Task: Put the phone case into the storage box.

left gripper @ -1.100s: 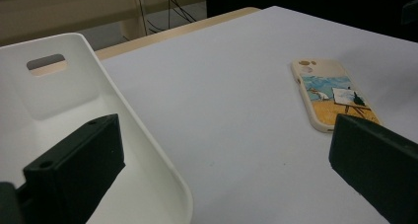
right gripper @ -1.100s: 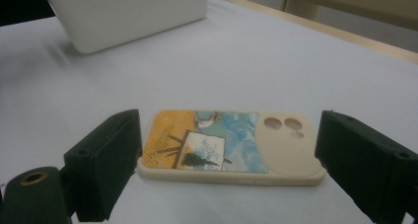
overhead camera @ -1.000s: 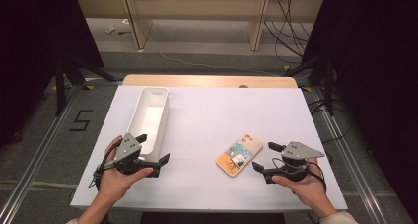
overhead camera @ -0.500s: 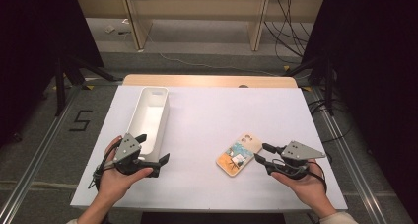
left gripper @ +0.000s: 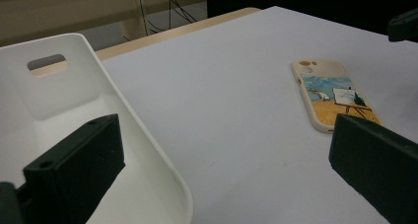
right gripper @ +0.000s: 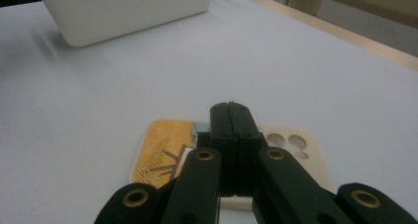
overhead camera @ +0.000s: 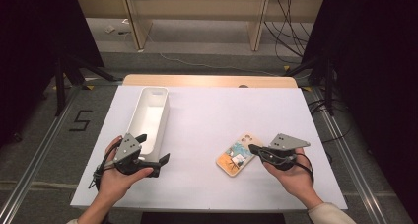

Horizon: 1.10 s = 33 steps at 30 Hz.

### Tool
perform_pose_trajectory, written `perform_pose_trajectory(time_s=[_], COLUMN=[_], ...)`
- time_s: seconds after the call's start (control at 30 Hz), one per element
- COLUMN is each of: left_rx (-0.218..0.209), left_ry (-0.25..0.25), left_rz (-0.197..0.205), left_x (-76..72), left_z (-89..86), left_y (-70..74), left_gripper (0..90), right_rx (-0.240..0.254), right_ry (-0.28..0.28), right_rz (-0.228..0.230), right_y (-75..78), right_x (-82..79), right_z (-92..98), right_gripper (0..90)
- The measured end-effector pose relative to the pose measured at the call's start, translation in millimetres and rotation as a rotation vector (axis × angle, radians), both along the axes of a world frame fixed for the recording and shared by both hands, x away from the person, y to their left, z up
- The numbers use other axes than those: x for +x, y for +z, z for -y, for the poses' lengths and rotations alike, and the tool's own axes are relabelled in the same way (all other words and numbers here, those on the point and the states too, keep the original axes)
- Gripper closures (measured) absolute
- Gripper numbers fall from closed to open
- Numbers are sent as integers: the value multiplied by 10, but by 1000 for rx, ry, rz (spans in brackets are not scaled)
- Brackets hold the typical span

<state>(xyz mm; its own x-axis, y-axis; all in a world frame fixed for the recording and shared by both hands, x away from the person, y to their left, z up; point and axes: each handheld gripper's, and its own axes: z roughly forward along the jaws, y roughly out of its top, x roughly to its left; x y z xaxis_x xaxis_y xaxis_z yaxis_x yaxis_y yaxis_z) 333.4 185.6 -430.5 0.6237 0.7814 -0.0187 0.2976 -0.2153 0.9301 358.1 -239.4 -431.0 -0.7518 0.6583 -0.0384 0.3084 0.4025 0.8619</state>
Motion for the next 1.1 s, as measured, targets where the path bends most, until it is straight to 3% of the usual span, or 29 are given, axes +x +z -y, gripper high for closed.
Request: perform_pose_trajectory(time_s=[0.63,1.1], left_rx=[-4,-2], left_ry=[2,-2], left_rz=[-2,-5], left_x=[-4,-4], left_z=[-2,3], left_y=[-2,-6], left_gripper=[0,0], right_rx=[-104,-145], right_ry=[48,66], right_rz=[-118,-171], right_y=[-171,-298], right_x=[351,426], right_z=[-653,-875], right_gripper=[900,900])
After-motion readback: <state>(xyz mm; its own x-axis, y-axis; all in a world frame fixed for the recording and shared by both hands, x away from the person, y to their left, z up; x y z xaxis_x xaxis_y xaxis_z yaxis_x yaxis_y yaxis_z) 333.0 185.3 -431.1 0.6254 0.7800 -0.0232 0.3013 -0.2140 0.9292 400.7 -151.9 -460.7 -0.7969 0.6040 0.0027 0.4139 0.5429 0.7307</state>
